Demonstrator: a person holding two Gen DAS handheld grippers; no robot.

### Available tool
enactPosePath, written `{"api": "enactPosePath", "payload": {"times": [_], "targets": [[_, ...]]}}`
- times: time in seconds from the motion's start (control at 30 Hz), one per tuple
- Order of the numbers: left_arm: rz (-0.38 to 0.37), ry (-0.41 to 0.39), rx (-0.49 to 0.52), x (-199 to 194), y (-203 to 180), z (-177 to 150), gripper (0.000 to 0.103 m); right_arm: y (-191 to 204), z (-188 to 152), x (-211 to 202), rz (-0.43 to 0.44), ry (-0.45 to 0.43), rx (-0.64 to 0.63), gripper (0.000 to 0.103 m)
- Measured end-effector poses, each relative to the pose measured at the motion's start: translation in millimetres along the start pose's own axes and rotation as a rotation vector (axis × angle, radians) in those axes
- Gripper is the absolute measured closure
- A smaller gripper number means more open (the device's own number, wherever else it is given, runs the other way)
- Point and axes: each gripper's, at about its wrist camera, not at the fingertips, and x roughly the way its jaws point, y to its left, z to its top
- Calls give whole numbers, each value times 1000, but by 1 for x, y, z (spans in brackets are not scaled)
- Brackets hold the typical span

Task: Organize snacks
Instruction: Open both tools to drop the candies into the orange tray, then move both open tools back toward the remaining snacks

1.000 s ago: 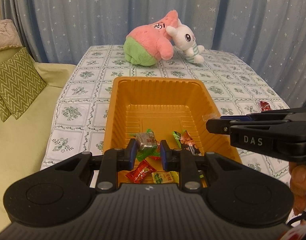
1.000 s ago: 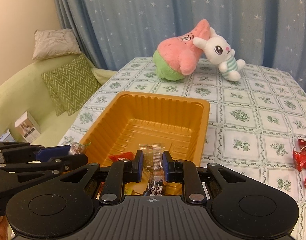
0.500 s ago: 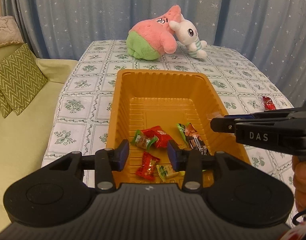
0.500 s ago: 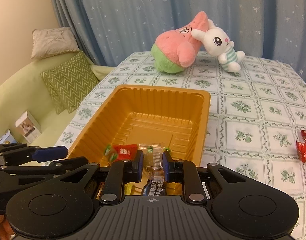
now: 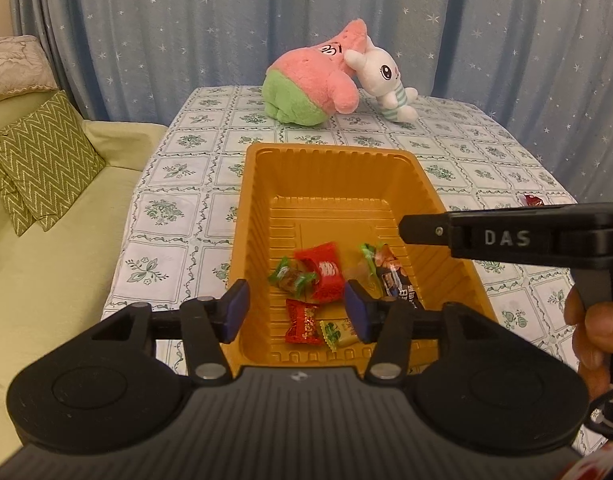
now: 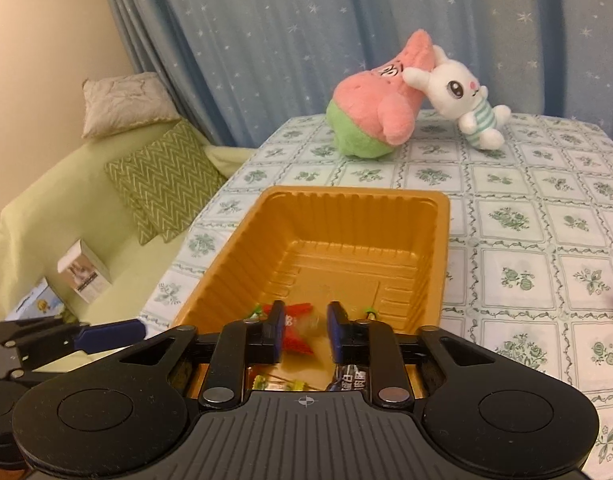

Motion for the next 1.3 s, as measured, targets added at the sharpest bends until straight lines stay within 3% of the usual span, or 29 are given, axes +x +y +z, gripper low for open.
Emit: {"api": "enactPosePath", "payload": {"times": [0.07, 0.4, 0.63, 0.77, 0.9, 1.3], "targets": [[0, -3, -3, -3, -1, -1, 51, -2, -2, -8, -10, -32, 7, 43], [-5, -28, -19, -27, -21, -6, 39, -24, -17, -53, -70, -51, 66, 42], [-7, -67, -52, -55, -42, -17, 22, -44, -44, -97, -130, -48, 111, 42], [-22, -84, -49, -72, -60, -24, 17, -55, -58, -120, -175, -50, 113, 42], [-32, -102, -56, -85, -76, -32, 14, -69, -70, -143, -213, -61, 135, 35], [-89, -99, -30, -92, -124, -39, 14, -106, -98, -192, -300, -86, 169, 33]]}}
